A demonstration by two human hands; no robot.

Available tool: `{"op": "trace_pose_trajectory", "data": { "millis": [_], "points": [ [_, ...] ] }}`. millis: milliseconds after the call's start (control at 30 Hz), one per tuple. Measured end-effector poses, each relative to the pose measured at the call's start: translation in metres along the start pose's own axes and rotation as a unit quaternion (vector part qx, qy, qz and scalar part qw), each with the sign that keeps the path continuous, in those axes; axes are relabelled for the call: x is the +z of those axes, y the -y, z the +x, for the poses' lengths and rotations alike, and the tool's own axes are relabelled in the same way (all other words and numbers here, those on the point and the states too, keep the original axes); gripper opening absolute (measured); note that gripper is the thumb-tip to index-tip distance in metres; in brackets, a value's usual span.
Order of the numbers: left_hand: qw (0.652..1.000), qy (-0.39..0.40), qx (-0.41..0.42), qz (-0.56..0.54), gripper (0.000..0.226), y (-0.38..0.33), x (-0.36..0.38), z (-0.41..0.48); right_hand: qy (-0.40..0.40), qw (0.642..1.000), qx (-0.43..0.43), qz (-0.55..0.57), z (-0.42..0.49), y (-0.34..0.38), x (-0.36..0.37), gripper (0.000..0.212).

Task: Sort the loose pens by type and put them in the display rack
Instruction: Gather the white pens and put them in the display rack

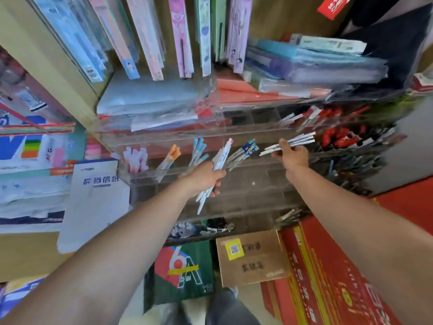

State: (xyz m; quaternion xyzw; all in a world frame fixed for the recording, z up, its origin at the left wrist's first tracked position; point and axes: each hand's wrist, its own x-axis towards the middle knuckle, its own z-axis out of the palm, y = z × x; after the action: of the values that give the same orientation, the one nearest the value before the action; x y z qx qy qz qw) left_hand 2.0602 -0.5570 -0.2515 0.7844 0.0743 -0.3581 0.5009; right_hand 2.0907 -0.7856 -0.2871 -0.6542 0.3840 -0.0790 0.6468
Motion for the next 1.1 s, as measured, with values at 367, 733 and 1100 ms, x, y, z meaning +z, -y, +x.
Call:
{"op": "trace_pose_trajectory", "data": {
  "millis": [367,733,1100],
  "points": [
    [1.000,-0.001,0.006,0.011,0.009,0.014,0.002,0.013,0.001,0.992,0.015,-0.123,0.023,-0.025,0.022,0.020],
    [0.996,0.017,0.034,0.082,0.032,0.012,0.003,0.017,0.039,0.999,0.005,-0.037,-0.024,-0.023,0.012,0.028],
    [0.989,0.076,0.072,0.101,0.017,0.005,0.013,0.004,0.401,0.913,0.072,0.017,-0.075,-0.022,0.032,0.019]
  ]
}}
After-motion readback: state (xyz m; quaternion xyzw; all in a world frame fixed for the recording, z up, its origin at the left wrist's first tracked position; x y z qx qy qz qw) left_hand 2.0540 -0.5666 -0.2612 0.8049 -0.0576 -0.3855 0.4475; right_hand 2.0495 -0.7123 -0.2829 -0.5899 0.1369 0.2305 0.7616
